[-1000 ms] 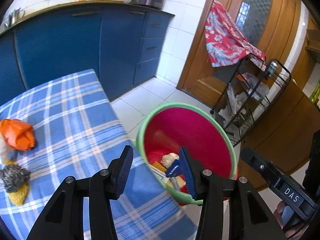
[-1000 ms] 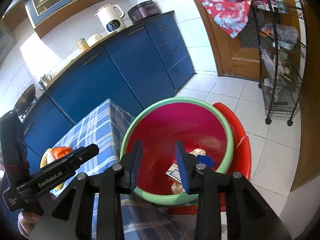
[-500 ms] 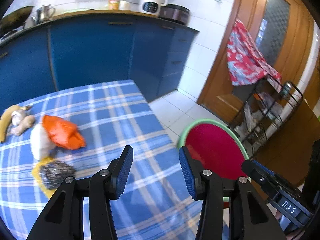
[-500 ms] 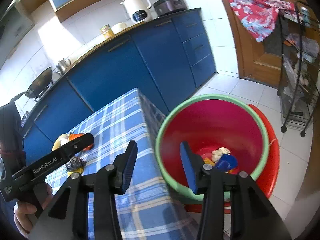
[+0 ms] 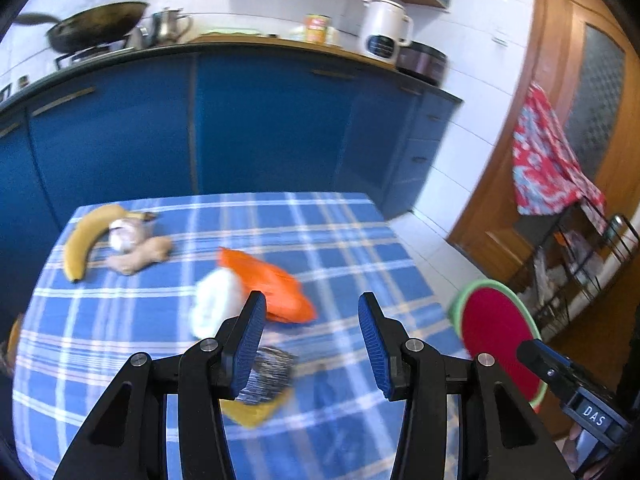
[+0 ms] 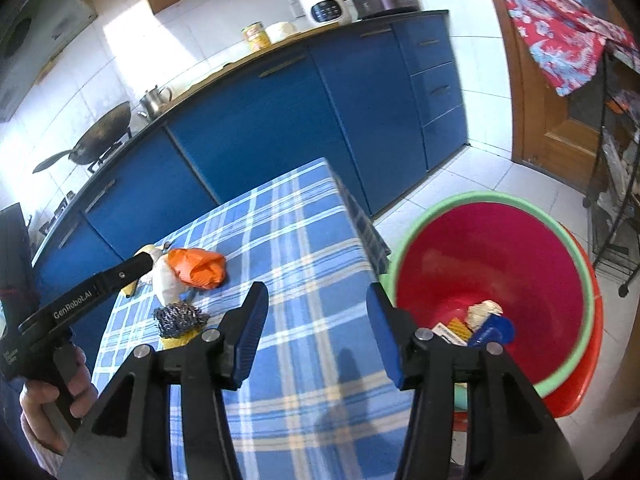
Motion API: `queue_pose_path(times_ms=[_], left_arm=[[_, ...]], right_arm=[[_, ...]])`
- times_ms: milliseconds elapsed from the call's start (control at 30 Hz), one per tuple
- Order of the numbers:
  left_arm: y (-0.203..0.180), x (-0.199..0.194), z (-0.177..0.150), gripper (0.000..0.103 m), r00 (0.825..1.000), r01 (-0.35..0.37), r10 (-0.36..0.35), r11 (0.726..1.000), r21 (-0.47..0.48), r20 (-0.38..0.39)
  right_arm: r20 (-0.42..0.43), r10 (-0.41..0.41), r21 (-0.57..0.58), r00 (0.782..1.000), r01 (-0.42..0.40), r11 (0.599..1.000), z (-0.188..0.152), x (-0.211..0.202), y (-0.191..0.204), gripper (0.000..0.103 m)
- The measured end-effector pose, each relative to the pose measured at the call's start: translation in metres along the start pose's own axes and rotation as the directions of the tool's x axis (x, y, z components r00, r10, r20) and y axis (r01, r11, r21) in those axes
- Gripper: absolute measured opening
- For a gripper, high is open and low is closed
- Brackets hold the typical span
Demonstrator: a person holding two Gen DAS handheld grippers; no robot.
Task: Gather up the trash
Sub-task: 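Move both open tools back over the table items, then grasp the white cloth with the left tool while the right tool grasps the orange glove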
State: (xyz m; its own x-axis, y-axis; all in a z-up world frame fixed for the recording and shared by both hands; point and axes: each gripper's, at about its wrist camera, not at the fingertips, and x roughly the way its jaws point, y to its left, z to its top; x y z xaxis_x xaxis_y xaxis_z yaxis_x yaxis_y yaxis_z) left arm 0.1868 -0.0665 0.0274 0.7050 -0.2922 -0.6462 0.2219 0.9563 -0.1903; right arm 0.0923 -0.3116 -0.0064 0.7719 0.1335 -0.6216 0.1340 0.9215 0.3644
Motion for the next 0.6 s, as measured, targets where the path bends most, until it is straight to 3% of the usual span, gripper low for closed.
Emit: queue_pose_path(times_ms=[233, 600], left_arm=[[0.051, 0.013, 0.003, 0.049, 0.997, -0.071, 0.070, 0.995, -0.069, -0.012], [0.076, 0.055, -0.007, 0.049, 0.993, -0.069, 0.061, 0.994, -0.081, -0.100]], right_arm=[[-0.025, 0.011, -0.043, 1.000, -0.012, 0.999, 0.004, 0.023, 0.029, 0.054], [-0.075, 0.005, -0.083, 0.997, -0.011, 0.996, 0.005, 0.056, 0.059, 0.054]])
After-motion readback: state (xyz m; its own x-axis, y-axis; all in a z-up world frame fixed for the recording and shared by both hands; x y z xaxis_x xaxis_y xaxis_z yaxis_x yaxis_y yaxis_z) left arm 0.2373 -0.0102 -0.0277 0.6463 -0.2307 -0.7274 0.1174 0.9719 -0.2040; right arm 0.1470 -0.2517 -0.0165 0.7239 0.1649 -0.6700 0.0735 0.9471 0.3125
